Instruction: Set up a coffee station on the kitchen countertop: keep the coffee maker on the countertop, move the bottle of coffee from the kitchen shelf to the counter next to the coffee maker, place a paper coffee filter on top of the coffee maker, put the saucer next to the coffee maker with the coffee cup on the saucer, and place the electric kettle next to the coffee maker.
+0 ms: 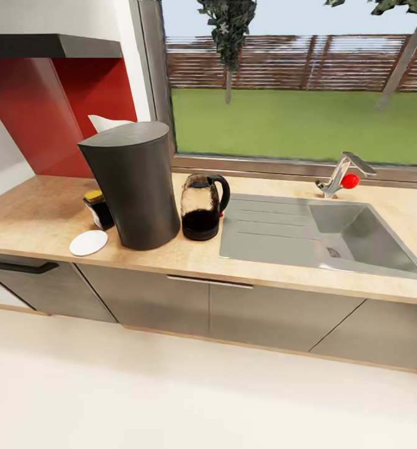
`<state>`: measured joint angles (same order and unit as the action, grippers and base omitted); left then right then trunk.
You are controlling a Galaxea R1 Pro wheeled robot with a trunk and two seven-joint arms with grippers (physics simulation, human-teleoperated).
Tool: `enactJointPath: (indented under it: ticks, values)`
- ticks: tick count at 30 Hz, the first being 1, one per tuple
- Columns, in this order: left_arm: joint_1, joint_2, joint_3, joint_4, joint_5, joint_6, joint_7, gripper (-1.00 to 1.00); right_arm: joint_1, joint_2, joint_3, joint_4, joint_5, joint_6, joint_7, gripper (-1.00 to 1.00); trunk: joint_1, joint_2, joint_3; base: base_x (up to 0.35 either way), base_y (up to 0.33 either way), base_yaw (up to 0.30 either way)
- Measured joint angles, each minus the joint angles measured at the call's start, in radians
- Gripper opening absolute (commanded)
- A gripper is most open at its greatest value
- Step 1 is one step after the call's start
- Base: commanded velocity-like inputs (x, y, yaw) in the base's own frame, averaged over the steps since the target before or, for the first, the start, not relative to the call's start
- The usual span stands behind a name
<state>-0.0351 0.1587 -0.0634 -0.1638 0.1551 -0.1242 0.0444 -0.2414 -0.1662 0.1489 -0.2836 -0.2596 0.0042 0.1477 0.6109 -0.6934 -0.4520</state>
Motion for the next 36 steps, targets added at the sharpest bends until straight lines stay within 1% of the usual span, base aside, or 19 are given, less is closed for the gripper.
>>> enactJointPath:
  ticks: [5,8,9,10,15,18,36]
  values:
    - [0.0,0.0,0.003,0.0,0.008,-0.012,0.006,1.0,0.0,0.0,0.0,-0.001,0.0,0.0,0.0,1.0,0.0,0.0,0.006,0.0,0.0,-0.224]
    - [0.0,0.001,-0.001,0.005,0.002,-0.014,0.007,1.0,0.001,0.0,0.0,-0.002,0.0,0.0,0.0,1.0,0.0,0.0,0.009,0.0,0.0,-0.225]
    - [0.0,-0.003,0.0,0.021,0.005,-0.014,0.005,1.0,0.0,0.0,0.001,-0.002,0.0,0.0,0.0,1.0,0.0,0.0,0.01,0.0,0.0,-0.224]
    - [0.0,-0.019,0.001,0.041,0.006,-0.015,0.003,1.0,0.0,0.0,0.002,-0.002,0.0,0.0,0.001,1.0,0.0,0.0,0.012,0.0,0.0,-0.224]
    - [0.0,-0.056,0.002,0.06,0.006,-0.014,0.002,1.0,0.0,0.0,0.003,-0.003,0.0,0.0,0.002,1.0,0.0,0.0,0.018,0.0,0.0,-0.224]
    - [0.0,-0.07,0.002,0.061,0.007,-0.014,0.002,1.0,0.0,0.0,0.003,-0.003,0.0,0.0,0.002,1.0,0.0,0.0,0.021,0.0,0.0,-0.224]
    - [0.0,-0.073,0.003,0.062,0.006,-0.014,0.002,1.0,0.0,0.0,0.002,-0.003,0.0,0.0,0.003,1.0,0.0,0.0,0.043,0.0,0.0,-0.224]
